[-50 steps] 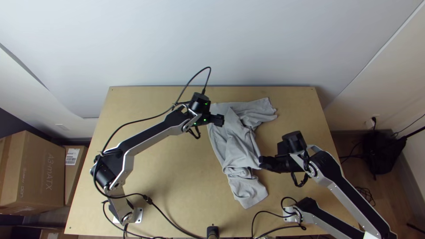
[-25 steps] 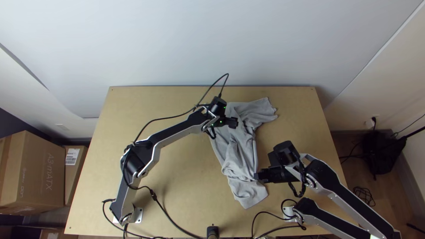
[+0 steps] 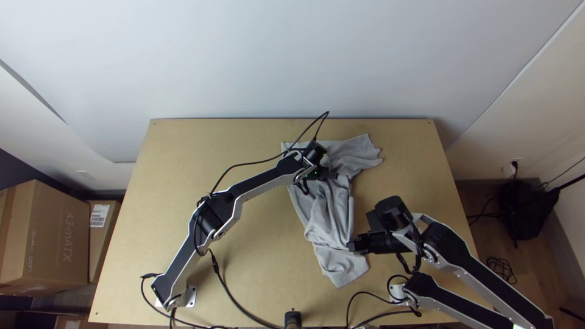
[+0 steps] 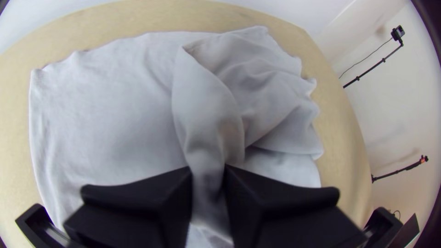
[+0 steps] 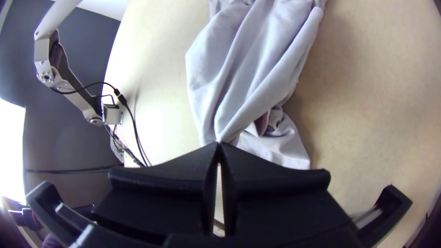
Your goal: Fold the t-shirt
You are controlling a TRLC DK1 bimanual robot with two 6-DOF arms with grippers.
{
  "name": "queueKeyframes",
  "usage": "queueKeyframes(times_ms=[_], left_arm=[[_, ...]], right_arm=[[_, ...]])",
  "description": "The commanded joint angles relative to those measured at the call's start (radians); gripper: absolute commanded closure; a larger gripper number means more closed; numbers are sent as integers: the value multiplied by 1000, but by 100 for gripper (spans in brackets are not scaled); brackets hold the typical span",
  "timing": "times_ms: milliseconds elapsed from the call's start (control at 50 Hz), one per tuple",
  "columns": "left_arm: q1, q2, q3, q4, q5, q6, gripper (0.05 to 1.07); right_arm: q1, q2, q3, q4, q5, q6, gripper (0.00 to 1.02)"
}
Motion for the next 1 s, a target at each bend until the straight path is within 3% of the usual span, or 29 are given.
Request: queueKeyframes(times_ms=[0,180,460,760,980], left_arm=[[27,-32,37,-1,-7,-33,105],[143,-194,30,-30,-6,-33,105],[278,-479,-19,-79,0,-29,105],[271,-824,-124,-58,-1,-51,105],[256,-1019,-272,-32,-1,-48,105]], right_arm=[[-41,5,19,-3,-7,-23,100],[-218,41,27,26,-7,-78,100],[-442,161,246,236,8,-92,100],[-425,132,449,517,36,-130,100],[-371,28,409,572,34,-129,100]])
